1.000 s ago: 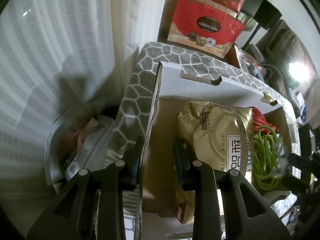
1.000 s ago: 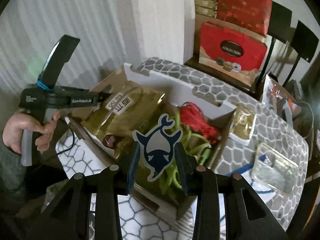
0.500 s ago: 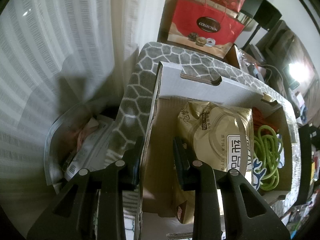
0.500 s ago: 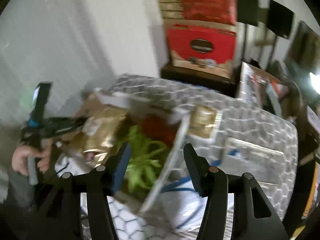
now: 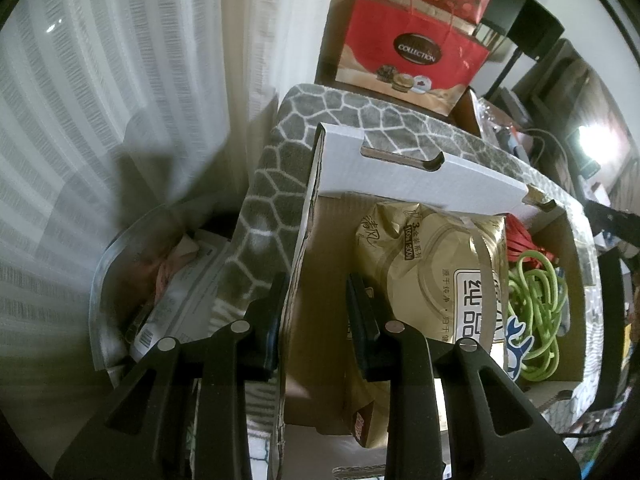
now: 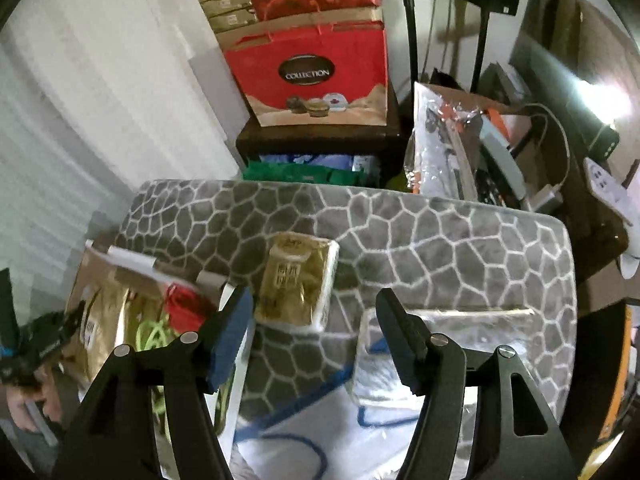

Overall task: Organize objects
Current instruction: 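Grasp the small gold tissue pack with the right tool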

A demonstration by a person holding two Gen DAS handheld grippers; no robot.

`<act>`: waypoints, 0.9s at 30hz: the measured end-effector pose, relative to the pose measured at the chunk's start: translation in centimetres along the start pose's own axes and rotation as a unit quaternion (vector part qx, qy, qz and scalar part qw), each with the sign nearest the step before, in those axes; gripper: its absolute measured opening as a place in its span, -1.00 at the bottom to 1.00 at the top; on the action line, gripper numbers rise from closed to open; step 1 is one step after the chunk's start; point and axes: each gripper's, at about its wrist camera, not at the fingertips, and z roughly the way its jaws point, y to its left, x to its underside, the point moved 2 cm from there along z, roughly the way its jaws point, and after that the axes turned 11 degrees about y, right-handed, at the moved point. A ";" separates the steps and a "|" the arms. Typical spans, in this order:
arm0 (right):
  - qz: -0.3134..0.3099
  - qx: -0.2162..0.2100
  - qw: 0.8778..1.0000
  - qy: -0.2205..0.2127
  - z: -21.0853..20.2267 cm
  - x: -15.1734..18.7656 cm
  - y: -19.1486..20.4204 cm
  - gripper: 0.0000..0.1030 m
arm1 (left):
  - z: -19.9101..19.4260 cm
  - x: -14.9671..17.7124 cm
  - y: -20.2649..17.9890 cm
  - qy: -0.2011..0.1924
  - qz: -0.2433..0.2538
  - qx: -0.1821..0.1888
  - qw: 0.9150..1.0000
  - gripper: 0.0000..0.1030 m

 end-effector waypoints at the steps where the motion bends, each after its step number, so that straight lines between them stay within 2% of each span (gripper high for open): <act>1: 0.005 -0.002 1.000 0.002 0.4 -0.3 -0.1 0.28 | 0.0 0.0 0.0 0.000 0.000 0.000 1.000 -0.51; 6: 0.048 -0.003 0.999 0.017 3.5 -2.2 -1.3 0.28 | 0.0 0.0 0.0 0.000 0.000 0.000 1.000 -0.51; 9: 0.071 -0.020 0.997 0.026 5.1 -2.8 -2.1 0.25 | 0.0 0.0 0.0 0.000 0.000 0.001 1.000 -0.51; 13: 0.077 -0.032 0.996 0.038 6.5 -3.1 -2.3 0.18 | 0.1 0.0 0.1 0.000 -0.001 0.005 1.000 -0.51; 16: 0.074 -0.038 0.996 0.038 7.0 -3.0 -2.0 -0.01 | 0.2 -0.1 0.2 0.000 -0.001 0.004 1.000 -0.51; 17: 0.071 -0.041 0.996 0.036 7.0 -2.9 -1.9 -0.32 | 0.2 -0.1 0.3 0.000 -0.001 0.003 1.000 -0.51; 18: 0.067 -0.052 0.996 0.034 6.9 -2.9 -1.6 -0.52 | 0.2 -0.1 0.3 0.000 -0.002 0.003 1.000 -0.51; 20: 0.062 -0.040 0.997 0.030 6.7 -3.0 -1.4 -0.67 | 0.2 -0.1 0.3 0.001 -0.002 0.004 1.000 -0.51; 27: 0.054 -0.039 0.998 -0.007 3.3 -2.8 -1.1 -0.76 | 0.3 -0.2 0.3 0.000 -0.002 0.005 1.000 -0.51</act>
